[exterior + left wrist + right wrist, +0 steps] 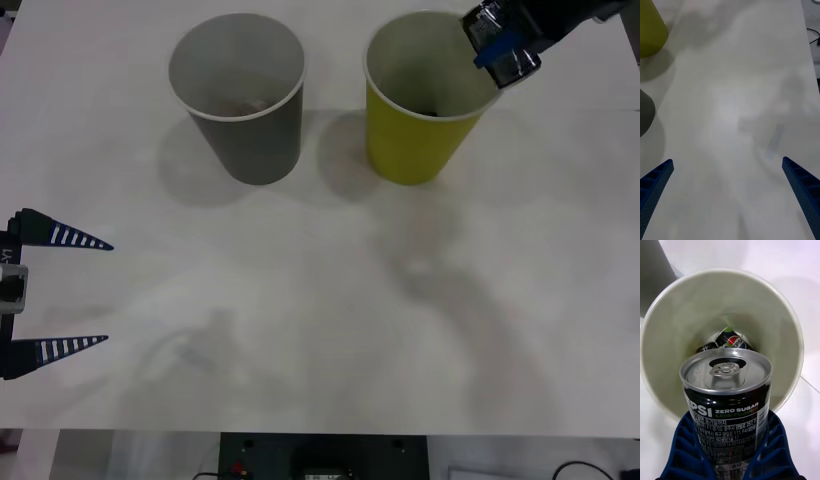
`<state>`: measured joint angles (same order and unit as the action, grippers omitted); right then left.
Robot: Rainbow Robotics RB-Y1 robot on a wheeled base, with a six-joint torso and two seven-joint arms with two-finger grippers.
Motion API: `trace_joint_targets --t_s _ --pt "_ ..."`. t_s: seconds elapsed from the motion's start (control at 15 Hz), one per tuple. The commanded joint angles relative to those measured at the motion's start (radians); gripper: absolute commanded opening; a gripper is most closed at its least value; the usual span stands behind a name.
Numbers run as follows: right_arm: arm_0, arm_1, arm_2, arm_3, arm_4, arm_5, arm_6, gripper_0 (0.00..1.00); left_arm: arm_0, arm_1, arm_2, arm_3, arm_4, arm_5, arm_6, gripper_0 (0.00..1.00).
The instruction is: Put the can into the green bin and the plastic bottle into the gray bin
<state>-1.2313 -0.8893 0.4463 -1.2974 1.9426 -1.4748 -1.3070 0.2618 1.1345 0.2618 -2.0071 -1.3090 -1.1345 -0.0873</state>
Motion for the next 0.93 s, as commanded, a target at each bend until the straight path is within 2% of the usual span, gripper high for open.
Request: trace_joint_targets --t_s 0.07,0.27,0.33,0.4,0.47,0.53,0.6,0.8,0.93 --pt "-0.054 0.092 0.002 0.095 0.09 0.001 0.0 0.0 0.0 0.0 0.0 0.0 0.0 0.0 0.0 1.0" --pt "-0.082 0.154 0.014 0.13 0.17 0.001 0.0 0.02 0.0 0.0 0.0 0.0 0.0 0.0 0.0 1.0" --pt "-0.085 0.165 0.018 0.13 0.188 0.001 0.0 0.1 0.0 0.0 0.0 0.0 0.0 0.0 0.0 1.0" --pt "-0.085 0.167 0.022 0.13 0.196 0.001 0.002 0.28 0.0 0.0 0.0 0.0 0.0 0.0 0.0 1.0" --pt "-0.086 0.168 0.02 0.132 0.193 0.001 0.002 0.53 0.0 0.0 0.0 0.0 0.0 0.0 0.0 1.0" --pt "-0.086 0.17 0.022 0.132 0.191 0.001 0.012 0.85 0.0 0.0 0.0 0.0 0.0 0.0 0.0 1.0" --pt "-0.088 0.17 0.02 0.13 0.19 0.001 0.028 1.0 0.0 0.0 0.0 0.0 0.0 0.0 0.0 1.0" --pt "-0.086 0.154 0.017 0.129 0.168 -0.001 0.048 1.0 0.0 0.0 0.0 0.0 0.0 0.0 0.0 1.0" --pt "-0.085 0.108 -0.006 0.109 0.102 -0.035 0.072 1.0 0.0 0.0 0.0 0.0 0.0 0.0 0.0 1.0"
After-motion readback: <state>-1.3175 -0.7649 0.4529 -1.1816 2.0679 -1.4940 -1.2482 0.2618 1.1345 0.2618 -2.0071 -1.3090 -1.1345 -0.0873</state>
